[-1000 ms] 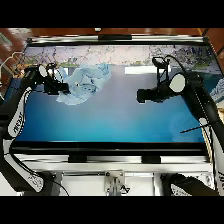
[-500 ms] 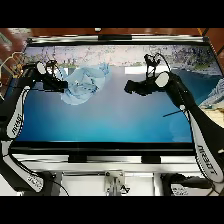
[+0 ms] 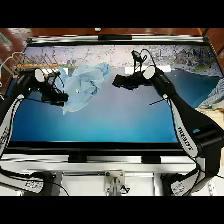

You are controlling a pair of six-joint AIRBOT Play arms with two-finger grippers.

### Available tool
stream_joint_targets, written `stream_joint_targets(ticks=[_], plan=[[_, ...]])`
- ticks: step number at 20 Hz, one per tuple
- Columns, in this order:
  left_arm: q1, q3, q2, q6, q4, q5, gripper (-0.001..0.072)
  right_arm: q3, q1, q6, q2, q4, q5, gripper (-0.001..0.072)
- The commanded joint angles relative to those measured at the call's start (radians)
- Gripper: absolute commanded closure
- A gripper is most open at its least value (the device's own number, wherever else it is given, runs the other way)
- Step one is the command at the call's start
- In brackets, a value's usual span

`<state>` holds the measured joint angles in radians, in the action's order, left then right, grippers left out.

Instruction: Fold the shirts.

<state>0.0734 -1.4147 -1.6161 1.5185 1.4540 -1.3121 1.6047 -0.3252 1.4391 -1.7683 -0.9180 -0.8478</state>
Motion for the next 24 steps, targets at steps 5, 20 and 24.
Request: stream_joint_targets(ticks=[5,20,24], plan=[[0.008,0.430,0.410,0.065,0.000,0.054,0.0656,0.019,-0.124,-0.065,-0.056,0.019,0.002,0.0051],[0.012,0.508,0.648,0.064,-0.093,-0.033,0.0656,0.019,-0.321,0.066,-0.175,0.266,0.348,0.0107],[0.016,0.508,0.687,0.064,-0.094,-0.023,0.0656,0.019,-0.321,0.188,-0.216,0.266,0.362,0.0167]])
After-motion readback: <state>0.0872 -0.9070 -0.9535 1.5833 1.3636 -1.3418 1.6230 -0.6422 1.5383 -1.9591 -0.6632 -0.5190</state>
